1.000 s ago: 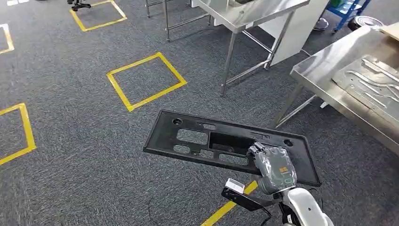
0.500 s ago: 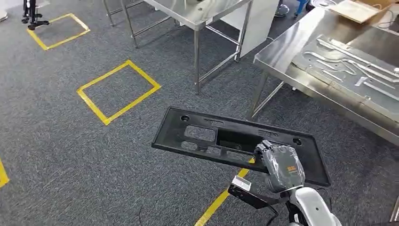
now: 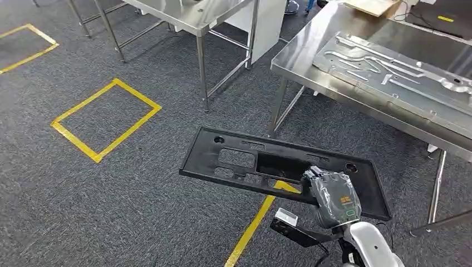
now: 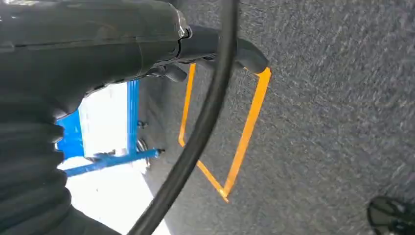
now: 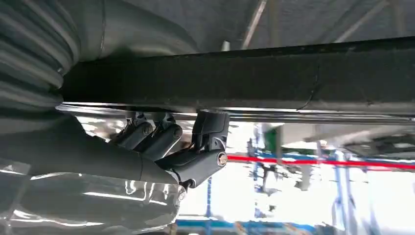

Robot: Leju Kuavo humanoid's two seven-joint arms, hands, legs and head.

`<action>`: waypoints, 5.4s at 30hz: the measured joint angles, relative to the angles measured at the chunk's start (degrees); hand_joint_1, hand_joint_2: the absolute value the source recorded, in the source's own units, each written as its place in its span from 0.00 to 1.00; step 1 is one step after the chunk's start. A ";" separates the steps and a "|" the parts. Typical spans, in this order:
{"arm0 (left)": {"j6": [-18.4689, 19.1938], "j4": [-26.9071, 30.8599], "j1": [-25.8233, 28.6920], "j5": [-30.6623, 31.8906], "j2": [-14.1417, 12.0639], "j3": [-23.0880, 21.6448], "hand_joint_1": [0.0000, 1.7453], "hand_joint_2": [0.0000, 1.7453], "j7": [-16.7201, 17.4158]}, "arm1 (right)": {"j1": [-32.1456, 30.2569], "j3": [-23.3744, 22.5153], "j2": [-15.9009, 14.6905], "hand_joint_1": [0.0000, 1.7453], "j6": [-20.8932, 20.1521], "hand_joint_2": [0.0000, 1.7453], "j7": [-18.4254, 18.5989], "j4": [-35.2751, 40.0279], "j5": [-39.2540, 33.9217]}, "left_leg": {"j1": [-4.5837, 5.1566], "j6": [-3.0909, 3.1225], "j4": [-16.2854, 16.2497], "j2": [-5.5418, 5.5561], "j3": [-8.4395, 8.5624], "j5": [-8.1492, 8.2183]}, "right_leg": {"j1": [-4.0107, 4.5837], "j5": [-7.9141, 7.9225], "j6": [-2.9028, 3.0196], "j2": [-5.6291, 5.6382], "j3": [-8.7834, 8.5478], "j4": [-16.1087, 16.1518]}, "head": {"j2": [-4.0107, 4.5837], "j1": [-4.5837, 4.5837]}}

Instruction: Take the parts from the cabinet and place them on the table.

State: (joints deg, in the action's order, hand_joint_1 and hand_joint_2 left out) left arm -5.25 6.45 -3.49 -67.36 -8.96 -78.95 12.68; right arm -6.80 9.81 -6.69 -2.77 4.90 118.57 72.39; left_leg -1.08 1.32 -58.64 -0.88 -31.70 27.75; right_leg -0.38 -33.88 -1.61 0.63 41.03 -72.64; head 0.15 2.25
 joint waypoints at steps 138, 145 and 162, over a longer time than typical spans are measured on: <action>-0.52 -0.55 -0.55 -7.19 0.48 0.37 0.00 1.00 0.50 | 9.28 -0.48 -2.27 1.00 -1.81 1.00 -0.76 -0.57 -1.31 | 1.50 2.04 0.42 0.80 -1.76 -1.91 | 0.74 2.28 1.33 0.11 -10.39 12.19 | 0.00 -0.02; -0.55 -0.55 -0.50 -7.52 0.94 0.48 0.00 1.00 0.37 | 9.53 -0.55 -2.60 1.00 -1.90 1.00 -0.72 -0.98 -1.33 | 0.90 1.26 0.54 0.75 1.35 0.45 | -0.80 4.65 -0.56 -0.39 -1.05 2.93 | 0.00 -0.02; -0.87 -0.57 -0.41 -8.26 1.16 0.70 0.00 1.00 0.04 | 9.96 -0.48 -2.73 1.00 -2.21 1.00 -0.74 -1.14 -1.38 | 0.47 -1.54 -3.33 0.63 -4.26 -3.33 | -0.74 4.13 1.86 -0.22 -10.16 13.34 | 0.00 0.02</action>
State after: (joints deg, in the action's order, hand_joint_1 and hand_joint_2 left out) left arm -6.12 5.88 -3.90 -75.63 -7.80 -78.25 12.72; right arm 3.16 9.33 -9.42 -4.98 4.15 117.44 71.01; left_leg -0.60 -0.22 -61.97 -0.25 -35.97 24.43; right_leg -1.12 -29.75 0.25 0.41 30.87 -59.30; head 0.15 2.27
